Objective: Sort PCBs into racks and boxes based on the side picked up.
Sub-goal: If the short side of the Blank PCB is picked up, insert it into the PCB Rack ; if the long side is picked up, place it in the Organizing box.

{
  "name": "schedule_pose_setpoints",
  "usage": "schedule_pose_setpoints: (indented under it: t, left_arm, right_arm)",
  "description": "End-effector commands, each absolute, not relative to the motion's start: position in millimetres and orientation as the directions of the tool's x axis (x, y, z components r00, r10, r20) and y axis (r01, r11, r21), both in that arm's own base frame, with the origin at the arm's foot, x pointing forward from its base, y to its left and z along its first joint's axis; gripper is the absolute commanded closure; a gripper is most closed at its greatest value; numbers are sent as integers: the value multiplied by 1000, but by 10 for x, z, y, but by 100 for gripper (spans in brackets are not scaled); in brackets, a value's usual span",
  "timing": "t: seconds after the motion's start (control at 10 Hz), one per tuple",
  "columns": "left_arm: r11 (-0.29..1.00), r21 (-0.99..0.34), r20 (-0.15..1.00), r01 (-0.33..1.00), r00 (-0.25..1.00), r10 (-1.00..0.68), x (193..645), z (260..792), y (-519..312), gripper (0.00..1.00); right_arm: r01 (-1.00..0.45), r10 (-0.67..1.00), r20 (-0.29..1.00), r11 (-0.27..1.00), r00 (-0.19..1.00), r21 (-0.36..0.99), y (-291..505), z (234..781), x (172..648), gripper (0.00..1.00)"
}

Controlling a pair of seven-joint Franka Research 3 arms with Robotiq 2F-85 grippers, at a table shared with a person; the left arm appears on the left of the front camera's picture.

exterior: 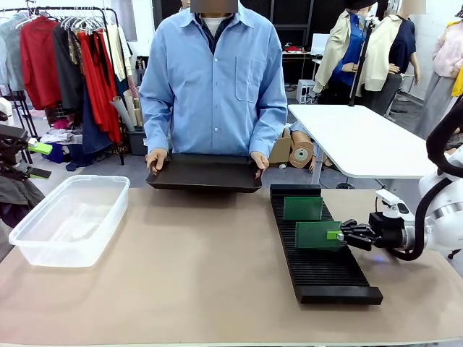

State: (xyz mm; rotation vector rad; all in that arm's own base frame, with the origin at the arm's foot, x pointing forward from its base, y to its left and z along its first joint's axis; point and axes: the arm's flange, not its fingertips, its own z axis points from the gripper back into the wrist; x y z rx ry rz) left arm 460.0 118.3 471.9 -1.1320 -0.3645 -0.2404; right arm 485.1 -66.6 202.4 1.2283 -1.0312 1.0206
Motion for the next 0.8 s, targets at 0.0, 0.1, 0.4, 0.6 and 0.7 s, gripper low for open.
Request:
schedule_pose_setpoints:
  t: [0.0, 0.1, 0.4, 0.6, 0.7]
  left_arm:
    - [414, -832, 403, 370, 915, -6, 4585, 4727, 1177, 0]
    - [414, -832, 403, 370, 915, -6, 4585, 4727, 1177, 0]
    - [414, -832, 403, 370, 915, -6, 4585, 4727, 1177, 0]
    - [414, -832, 403, 370, 915, -6, 4585, 4727, 1177, 0]
    - [414, -832, 403, 370, 915, -6, 4585, 4727, 1177, 0]
  right_arm:
    - [-969, 44, 969, 70, 241, 238, -612, 2026, 4940, 100]
    - [-968, 47, 968, 68, 246, 243, -600, 2009, 4953, 100]
    - [-961, 53, 961, 69, 271, 267, -620, 1911, 4997, 100]
    - [-958, 43, 959, 71, 281, 278, -650, 1843, 5006, 100]
    - [-956, 28, 958, 75, 287, 284, -679, 1838, 5005, 100]
